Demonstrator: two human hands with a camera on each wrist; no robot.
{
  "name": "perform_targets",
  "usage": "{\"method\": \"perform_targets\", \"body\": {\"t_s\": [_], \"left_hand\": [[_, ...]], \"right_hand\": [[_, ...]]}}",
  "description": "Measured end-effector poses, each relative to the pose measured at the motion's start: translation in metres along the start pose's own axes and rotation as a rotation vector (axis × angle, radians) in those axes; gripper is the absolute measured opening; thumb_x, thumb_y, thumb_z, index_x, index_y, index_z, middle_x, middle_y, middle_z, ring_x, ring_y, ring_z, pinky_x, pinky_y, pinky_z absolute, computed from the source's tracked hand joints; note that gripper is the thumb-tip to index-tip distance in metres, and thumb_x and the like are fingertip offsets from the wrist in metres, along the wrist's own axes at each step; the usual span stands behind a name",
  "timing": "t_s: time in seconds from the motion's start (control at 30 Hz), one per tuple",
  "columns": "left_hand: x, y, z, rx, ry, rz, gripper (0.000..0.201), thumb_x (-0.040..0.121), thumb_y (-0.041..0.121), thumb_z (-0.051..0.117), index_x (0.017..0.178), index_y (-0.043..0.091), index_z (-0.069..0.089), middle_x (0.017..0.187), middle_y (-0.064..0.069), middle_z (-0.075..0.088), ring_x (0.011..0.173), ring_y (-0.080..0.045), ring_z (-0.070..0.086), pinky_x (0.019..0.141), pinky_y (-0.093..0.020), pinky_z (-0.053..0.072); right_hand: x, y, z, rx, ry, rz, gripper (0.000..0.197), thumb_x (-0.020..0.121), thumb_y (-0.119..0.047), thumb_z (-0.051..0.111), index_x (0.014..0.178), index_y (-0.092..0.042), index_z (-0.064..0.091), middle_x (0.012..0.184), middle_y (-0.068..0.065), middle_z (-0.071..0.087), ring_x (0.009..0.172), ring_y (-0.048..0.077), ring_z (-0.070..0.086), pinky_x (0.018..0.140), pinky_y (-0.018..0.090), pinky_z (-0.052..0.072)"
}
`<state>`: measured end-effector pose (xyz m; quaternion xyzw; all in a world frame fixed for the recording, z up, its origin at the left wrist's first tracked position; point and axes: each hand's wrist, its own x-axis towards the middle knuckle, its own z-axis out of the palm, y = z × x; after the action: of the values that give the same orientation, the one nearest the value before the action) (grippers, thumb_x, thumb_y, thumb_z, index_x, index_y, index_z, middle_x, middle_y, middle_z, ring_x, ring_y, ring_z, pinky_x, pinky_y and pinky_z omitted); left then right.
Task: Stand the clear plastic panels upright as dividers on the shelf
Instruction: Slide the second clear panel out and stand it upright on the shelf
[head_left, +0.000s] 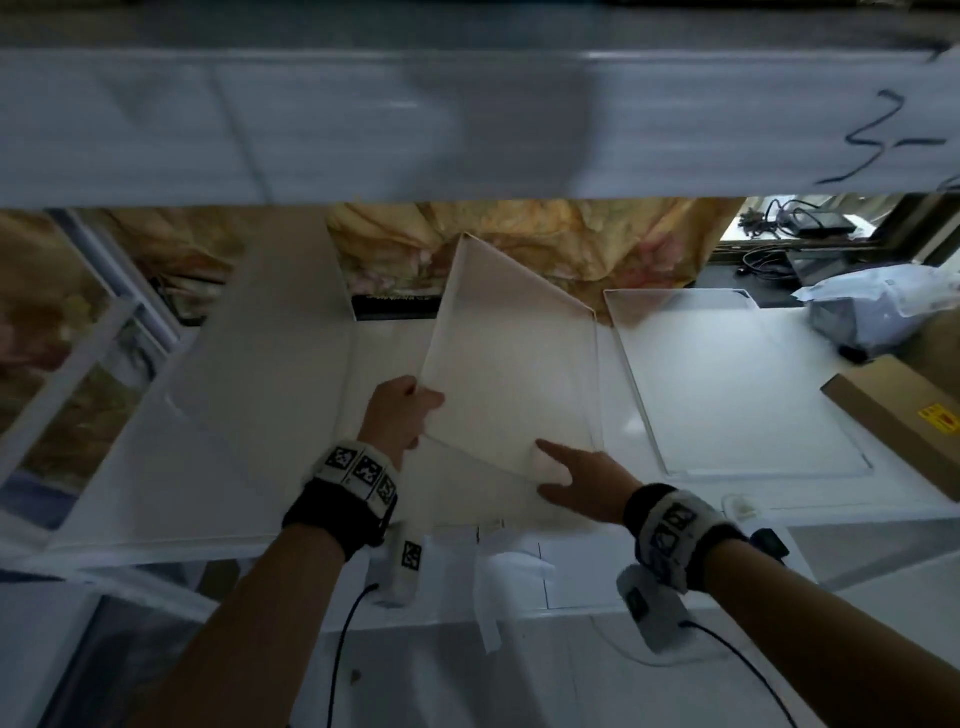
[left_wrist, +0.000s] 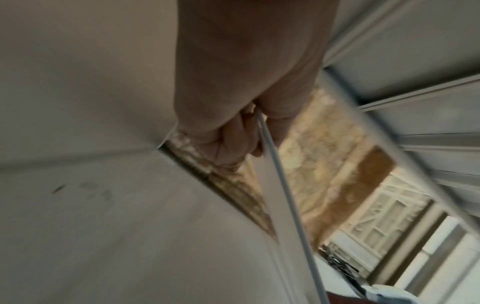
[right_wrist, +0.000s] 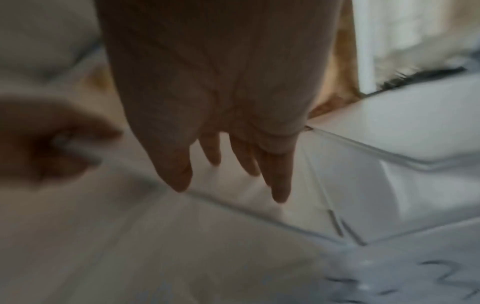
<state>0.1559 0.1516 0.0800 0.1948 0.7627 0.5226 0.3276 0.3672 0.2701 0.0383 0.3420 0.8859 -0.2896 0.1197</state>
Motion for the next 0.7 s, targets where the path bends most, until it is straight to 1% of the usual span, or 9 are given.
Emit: {"method": "perform_targets", "body": {"t_s": [0.07, 0.13, 0.23, 0.3, 0.37, 0.43, 0.53, 0.63, 0.7], "left_hand": [[-0.005, 0.023, 0.009, 0.038, -0.025, 0.129, 0.017, 0.082, 0.012, 0.059, 0.069, 0.011, 0.048, 0.061, -0.006, 0.041, 0.054, -0.018, 0.036, 0.048, -0.025, 0.026], [-0.016, 0.040, 0.024, 0.139, -0.065, 0.217, 0.014, 0.080, 0.013, 0.054, 0.070, 0.005, 0.051, 0.060, -0.006, 0.044, 0.051, -0.019, 0.039, 0.046, -0.024, 0.027], [-0.039, 0.058, 0.047, 0.265, -0.179, 0.260, 0.014, 0.082, 0.014, 0.050, 0.090, 0.007, 0.060, 0.066, -0.005, 0.054, 0.052, -0.021, 0.048, 0.045, -0.023, 0.033], [-0.056, 0.067, 0.057, 0.310, -0.276, 0.296, 0.011, 0.086, 0.015, 0.051, 0.096, 0.015, 0.055, 0.067, 0.000, 0.053, 0.058, -0.020, 0.051, 0.047, -0.024, 0.035], [-0.068, 0.071, 0.065, 0.391, -0.374, 0.384, 0.027, 0.087, 0.016, 0.055, 0.114, 0.016, 0.052, 0.079, 0.001, 0.055, 0.073, -0.024, 0.058, 0.054, -0.027, 0.038], [-0.075, 0.071, 0.070, 0.489, -0.468, 0.462, 0.046, 0.087, 0.021, 0.060, 0.130, 0.015, 0.044, 0.099, -0.001, 0.059, 0.085, -0.023, 0.059, 0.060, -0.027, 0.039], [-0.076, 0.064, 0.072, 0.500, -0.609, 0.436, 0.069, 0.089, 0.032, 0.061, 0.147, 0.029, 0.023, 0.119, -0.002, 0.056, 0.090, -0.019, 0.058, 0.062, -0.024, 0.044], [-0.076, 0.051, 0.067, 0.462, -0.655, 0.396, 0.060, 0.095, 0.032, 0.052, 0.149, 0.031, 0.026, 0.124, 0.004, 0.051, 0.104, -0.021, 0.059, 0.076, -0.032, 0.054], [-0.074, 0.038, 0.063, 0.438, -0.650, 0.358, 0.049, 0.098, 0.031, 0.045, 0.145, 0.025, 0.035, 0.123, 0.003, 0.051, 0.111, -0.025, 0.058, 0.089, -0.038, 0.053]], "right_hand": [[-0.002, -0.015, -0.026, 0.371, 0.022, 0.031, 0.059, 0.093, -0.038, 0.053, 0.147, -0.025, 0.032, 0.150, 0.010, 0.041, 0.134, 0.026, 0.044, 0.110, 0.041, 0.039], [-0.007, -0.035, -0.049, 0.692, 0.041, 0.028, 0.056, 0.094, -0.041, 0.051, 0.145, -0.027, 0.034, 0.147, 0.005, 0.043, 0.131, 0.027, 0.045, 0.106, 0.045, 0.044], [-0.020, -0.070, -0.081, 0.874, 0.136, -0.013, 0.068, 0.088, -0.058, 0.048, 0.148, -0.033, 0.027, 0.150, -0.002, 0.040, 0.126, 0.029, 0.049, 0.098, 0.046, 0.050], [-0.028, -0.089, -0.102, 0.864, 0.213, 0.014, 0.075, 0.088, -0.058, 0.050, 0.150, -0.031, 0.018, 0.151, 0.001, 0.038, 0.124, 0.032, 0.049, 0.089, 0.044, 0.053], [-0.032, -0.102, -0.119, 0.818, 0.253, 0.076, 0.079, 0.091, -0.046, 0.055, 0.151, -0.021, 0.011, 0.141, 0.005, 0.043, 0.116, 0.036, 0.052, 0.080, 0.043, 0.053], [-0.034, -0.106, -0.126, 0.676, 0.282, 0.133, 0.066, 0.093, -0.024, 0.055, 0.146, -0.005, 0.021, 0.121, 0.010, 0.050, 0.099, 0.035, 0.056, 0.079, 0.047, 0.054], [-0.040, -0.102, -0.126, 0.431, 0.373, 0.204, 0.043, 0.090, -0.007, 0.047, 0.132, 0.000, 0.041, 0.106, 0.014, 0.054, 0.087, 0.033, 0.061, 0.078, 0.050, 0.058], [-0.051, -0.099, -0.124, 0.245, 0.428, 0.254, 0.033, 0.090, -0.005, 0.042, 0.121, 0.000, 0.049, 0.104, 0.018, 0.059, 0.079, 0.032, 0.064, 0.067, 0.045, 0.059], [-0.054, -0.094, -0.126, 0.109, 0.492, 0.293, 0.035, 0.090, -0.006, 0.042, 0.122, 0.002, 0.050, 0.115, 0.022, 0.061, 0.094, 0.037, 0.065, 0.071, 0.042, 0.057]]}}
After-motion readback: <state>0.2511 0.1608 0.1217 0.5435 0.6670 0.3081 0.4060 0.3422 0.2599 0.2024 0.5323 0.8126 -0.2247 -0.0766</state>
